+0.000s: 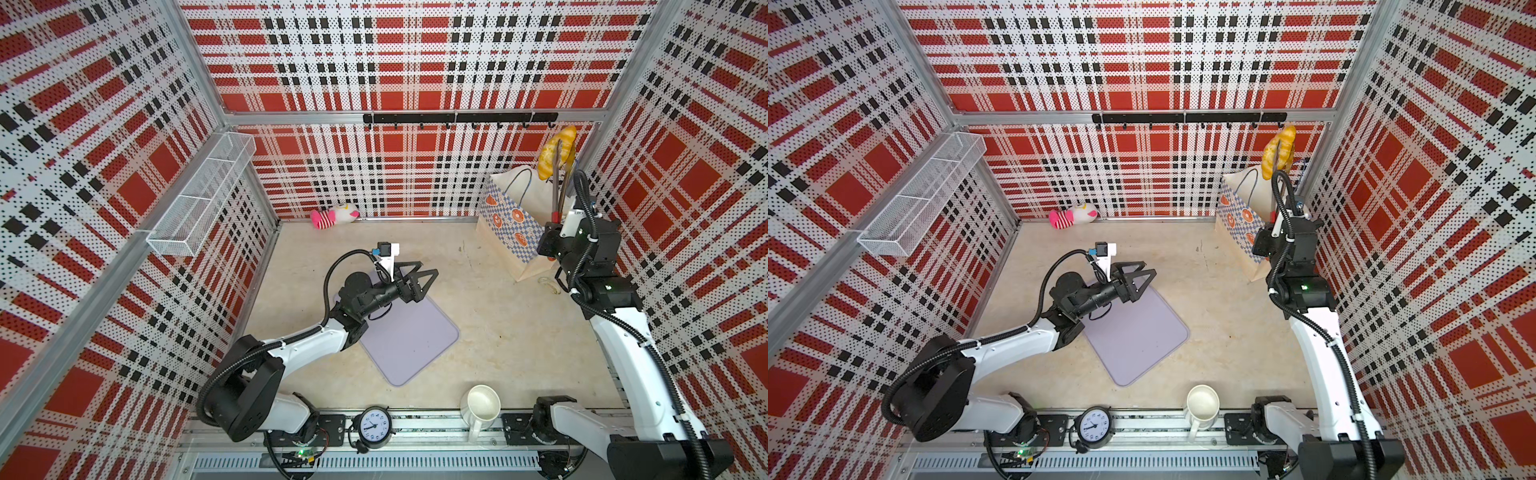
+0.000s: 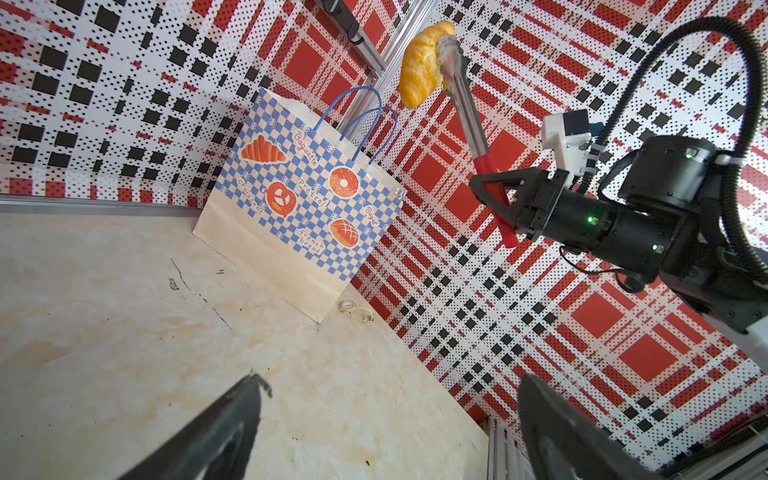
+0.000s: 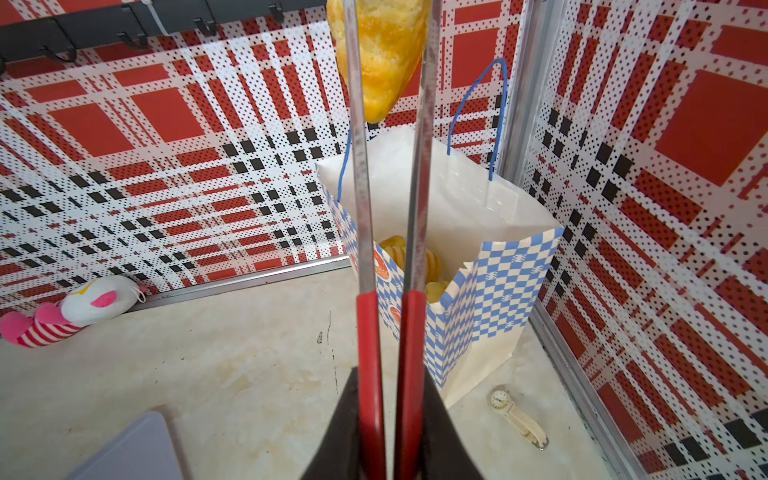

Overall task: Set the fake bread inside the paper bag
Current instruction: 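Carry the oval bun in the tongs over the paper bag, then open the tongs with the right gripper to drop the oval bun into the bag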

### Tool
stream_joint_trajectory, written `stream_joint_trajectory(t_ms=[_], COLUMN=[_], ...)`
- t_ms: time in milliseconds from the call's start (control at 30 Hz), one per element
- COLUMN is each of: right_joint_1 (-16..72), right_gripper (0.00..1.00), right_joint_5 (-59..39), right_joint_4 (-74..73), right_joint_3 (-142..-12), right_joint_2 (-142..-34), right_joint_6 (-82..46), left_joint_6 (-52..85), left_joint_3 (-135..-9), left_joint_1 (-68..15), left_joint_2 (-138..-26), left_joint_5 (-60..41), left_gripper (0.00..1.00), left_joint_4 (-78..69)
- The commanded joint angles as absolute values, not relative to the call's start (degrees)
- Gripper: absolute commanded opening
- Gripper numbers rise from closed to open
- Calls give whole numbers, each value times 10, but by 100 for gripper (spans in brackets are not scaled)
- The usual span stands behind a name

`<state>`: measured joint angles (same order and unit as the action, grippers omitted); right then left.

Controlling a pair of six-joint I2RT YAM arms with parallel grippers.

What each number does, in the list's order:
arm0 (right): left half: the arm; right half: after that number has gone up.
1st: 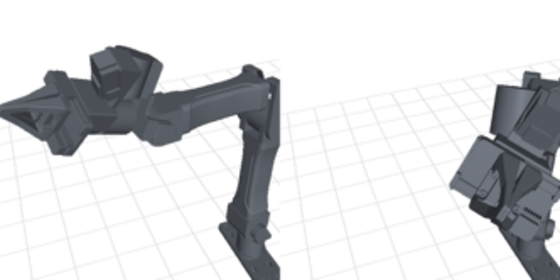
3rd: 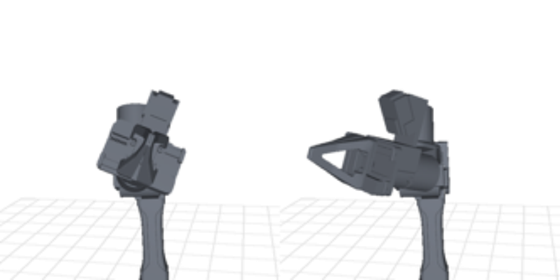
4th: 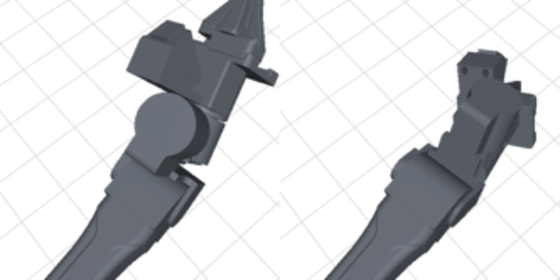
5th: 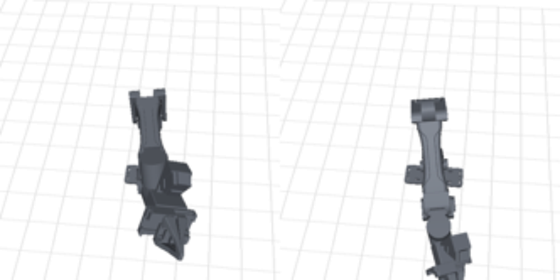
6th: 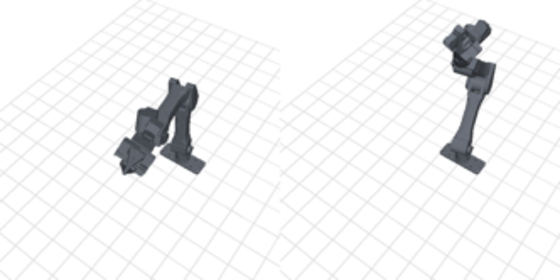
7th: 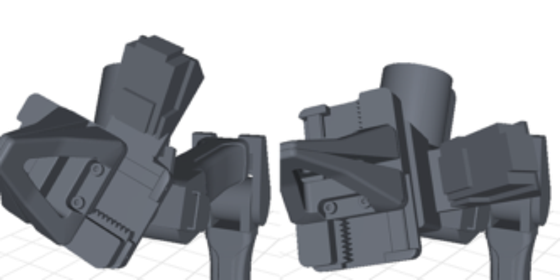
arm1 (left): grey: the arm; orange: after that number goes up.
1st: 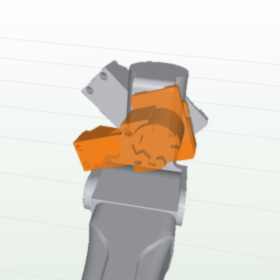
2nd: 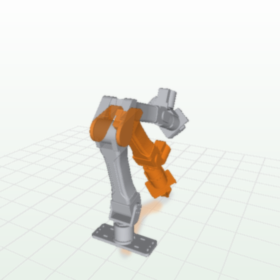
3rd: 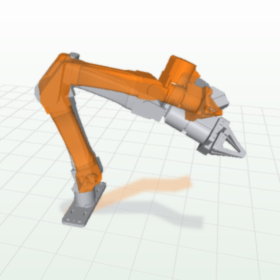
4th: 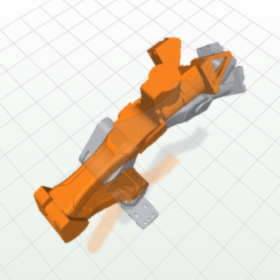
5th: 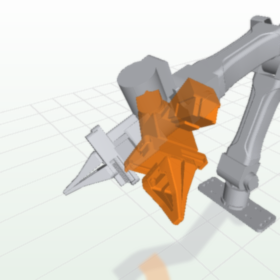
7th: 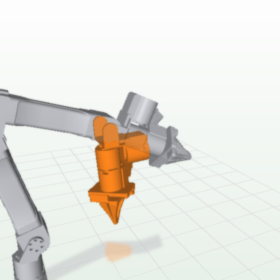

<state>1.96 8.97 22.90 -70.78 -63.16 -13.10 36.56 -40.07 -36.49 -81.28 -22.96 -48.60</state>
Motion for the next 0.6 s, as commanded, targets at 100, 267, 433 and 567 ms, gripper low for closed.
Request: stream_joint_trajectory(t_ms=[100,267,433,567], right_joint_1=[1,-11,-23,-26], right_gripper=[10,10,11,12], right_joint_5=[86,89,86,81], right_joint_4=[206,216,222,226], right_joint_3=[-701,-683,-655,-638], right_joint_2=[-637,-643,-646,-652], right_joint_6=[-133,-132,-129,-121], left_joint_6=[357,360,368,374], left_joint_3=[-435,-447,-448,-447], left_joint_1=[-368,-367,-367,-367], left_joint_2=[-845,-867,-879,-886], left_joint_5=[-255,-268,-270,-272], left_gripper=[98,99,99,99], left_joint_4=[-520,-534,-549,-557])
